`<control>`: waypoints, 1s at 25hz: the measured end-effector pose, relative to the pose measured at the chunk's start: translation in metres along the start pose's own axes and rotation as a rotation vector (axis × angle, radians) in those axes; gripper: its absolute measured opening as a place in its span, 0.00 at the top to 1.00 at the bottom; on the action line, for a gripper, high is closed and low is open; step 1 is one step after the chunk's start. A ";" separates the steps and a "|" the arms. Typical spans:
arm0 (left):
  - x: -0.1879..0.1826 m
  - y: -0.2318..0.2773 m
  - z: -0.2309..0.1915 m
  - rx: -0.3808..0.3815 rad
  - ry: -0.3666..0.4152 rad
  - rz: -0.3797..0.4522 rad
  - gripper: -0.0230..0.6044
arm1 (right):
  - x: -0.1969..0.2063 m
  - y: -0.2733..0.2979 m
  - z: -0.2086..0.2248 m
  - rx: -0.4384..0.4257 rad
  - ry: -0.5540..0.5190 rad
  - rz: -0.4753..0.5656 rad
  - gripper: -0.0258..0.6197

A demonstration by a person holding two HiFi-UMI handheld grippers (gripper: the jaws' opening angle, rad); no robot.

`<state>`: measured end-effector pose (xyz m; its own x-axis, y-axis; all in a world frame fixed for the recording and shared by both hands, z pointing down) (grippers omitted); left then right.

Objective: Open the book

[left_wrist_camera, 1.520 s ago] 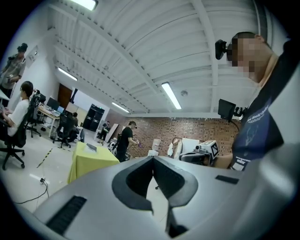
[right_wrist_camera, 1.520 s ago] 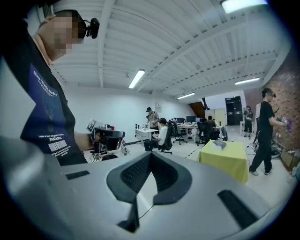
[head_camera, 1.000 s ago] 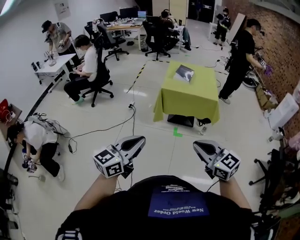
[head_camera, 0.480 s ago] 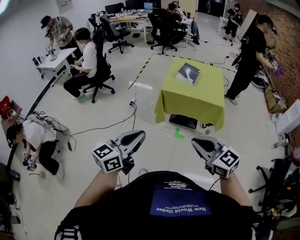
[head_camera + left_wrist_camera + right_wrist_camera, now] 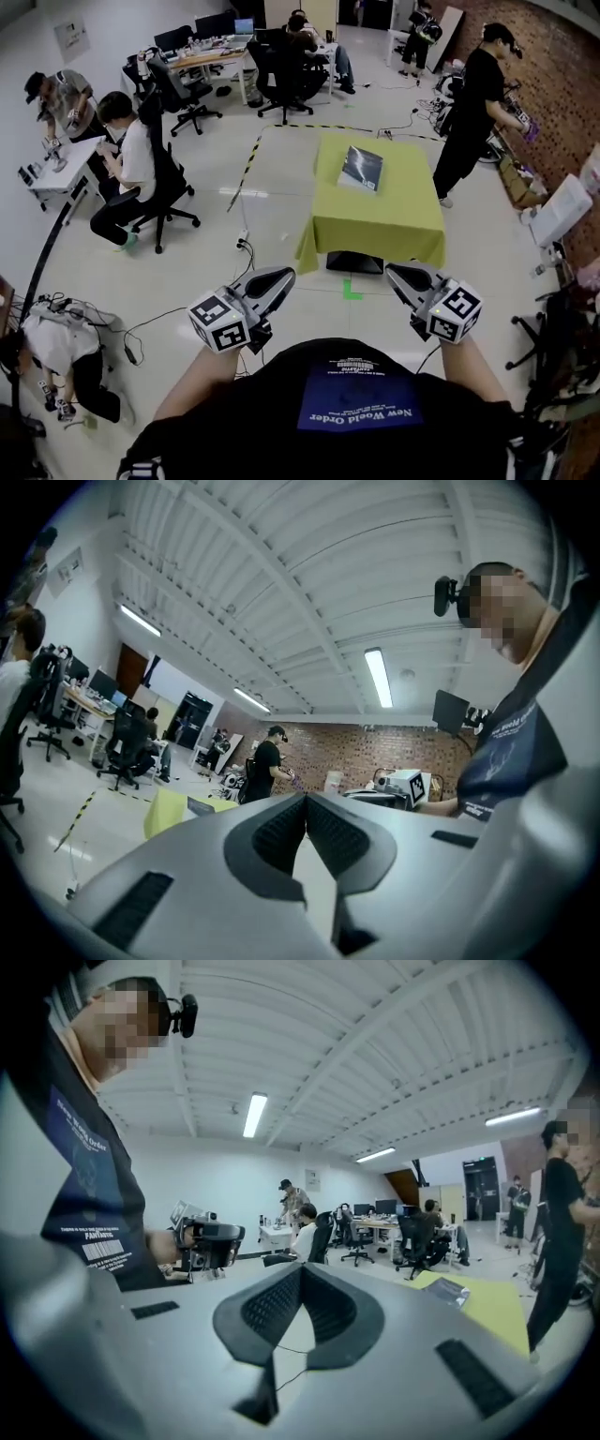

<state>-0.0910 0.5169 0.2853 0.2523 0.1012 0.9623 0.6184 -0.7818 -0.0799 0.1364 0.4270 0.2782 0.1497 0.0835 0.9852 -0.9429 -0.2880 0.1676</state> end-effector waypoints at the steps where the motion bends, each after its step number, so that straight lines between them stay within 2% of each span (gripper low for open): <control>1: -0.005 -0.002 -0.013 0.016 0.005 -0.009 0.95 | -0.003 0.013 0.004 0.022 0.023 0.012 0.98; 5: -0.022 0.007 -0.055 0.073 0.005 -0.028 0.95 | -0.015 0.051 0.018 0.087 0.079 0.048 0.98; 9: -0.028 0.033 -0.083 0.131 0.006 -0.024 0.95 | -0.013 0.071 0.041 0.116 0.097 0.012 0.98; 11: -0.024 0.043 -0.095 0.138 0.005 -0.030 0.95 | -0.008 0.077 0.057 0.126 0.115 0.002 0.98; 17: -0.024 0.085 -0.124 0.121 0.003 -0.065 0.95 | -0.005 0.100 0.103 0.077 0.135 -0.007 0.98; 22: -0.037 0.149 -0.152 0.077 0.083 -0.080 0.95 | -0.005 0.118 0.191 0.019 0.111 0.005 0.98; 25: -0.043 0.184 -0.169 0.017 0.087 -0.063 0.95 | -0.014 0.126 0.246 -0.022 0.092 0.008 0.98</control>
<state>-0.1138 0.2643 0.2726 0.1471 0.0951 0.9845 0.6438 -0.7649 -0.0224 0.0890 0.1545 0.2948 0.1150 0.1688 0.9789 -0.9504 -0.2681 0.1579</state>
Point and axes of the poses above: the fingertips, and each gripper's own axes: y forward along the fingers, z to its right, x out of its underside, the point moved 4 cm from there along -y, backward along the fingers, and after that the axes turned 2 degrees about y, right-handed, at the moved point
